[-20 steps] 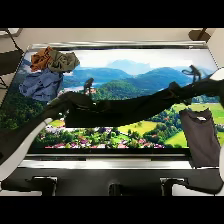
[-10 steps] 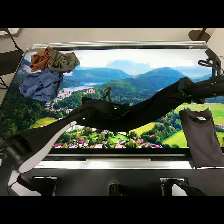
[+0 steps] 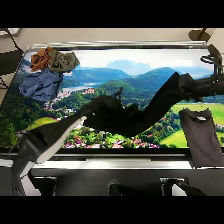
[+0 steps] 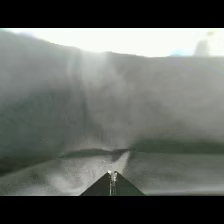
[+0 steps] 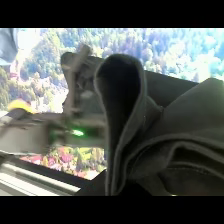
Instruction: Fold the shirts.
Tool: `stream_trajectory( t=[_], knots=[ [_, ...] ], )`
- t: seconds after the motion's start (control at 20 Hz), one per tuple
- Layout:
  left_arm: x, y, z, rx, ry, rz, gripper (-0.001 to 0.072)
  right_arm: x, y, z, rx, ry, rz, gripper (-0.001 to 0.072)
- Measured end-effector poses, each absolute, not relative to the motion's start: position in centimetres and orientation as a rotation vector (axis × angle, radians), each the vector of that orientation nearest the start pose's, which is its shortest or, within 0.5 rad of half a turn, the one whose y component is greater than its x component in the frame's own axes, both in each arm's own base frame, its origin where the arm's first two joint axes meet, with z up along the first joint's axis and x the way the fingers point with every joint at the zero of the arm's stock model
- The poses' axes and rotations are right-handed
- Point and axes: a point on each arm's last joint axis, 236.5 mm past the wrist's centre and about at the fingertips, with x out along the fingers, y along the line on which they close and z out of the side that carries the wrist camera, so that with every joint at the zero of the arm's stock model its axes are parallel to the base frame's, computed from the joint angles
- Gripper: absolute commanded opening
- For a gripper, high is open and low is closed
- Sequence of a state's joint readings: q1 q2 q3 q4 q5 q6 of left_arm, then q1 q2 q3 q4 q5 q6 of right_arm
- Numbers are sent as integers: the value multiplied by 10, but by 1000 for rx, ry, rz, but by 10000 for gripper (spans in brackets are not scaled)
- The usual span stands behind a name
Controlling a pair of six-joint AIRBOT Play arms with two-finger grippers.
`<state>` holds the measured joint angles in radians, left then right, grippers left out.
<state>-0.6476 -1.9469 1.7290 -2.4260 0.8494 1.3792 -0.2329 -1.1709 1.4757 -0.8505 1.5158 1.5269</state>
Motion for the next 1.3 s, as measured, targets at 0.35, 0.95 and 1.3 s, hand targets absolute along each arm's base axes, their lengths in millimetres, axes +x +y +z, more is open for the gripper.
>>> stream_trajectory(
  t=[0.35,0.95,1.3],
  knots=[
    [494,-262,160,-514,895,-522,28,397,186,171,479,1046,626,48],
    [387,-108,401,-473,347,-387,28,389,413,-2,637,1289,729,674],
    [378,-106,389,-461,386,-376,28,421,330,42,634,1249,667,672]
  ],
)
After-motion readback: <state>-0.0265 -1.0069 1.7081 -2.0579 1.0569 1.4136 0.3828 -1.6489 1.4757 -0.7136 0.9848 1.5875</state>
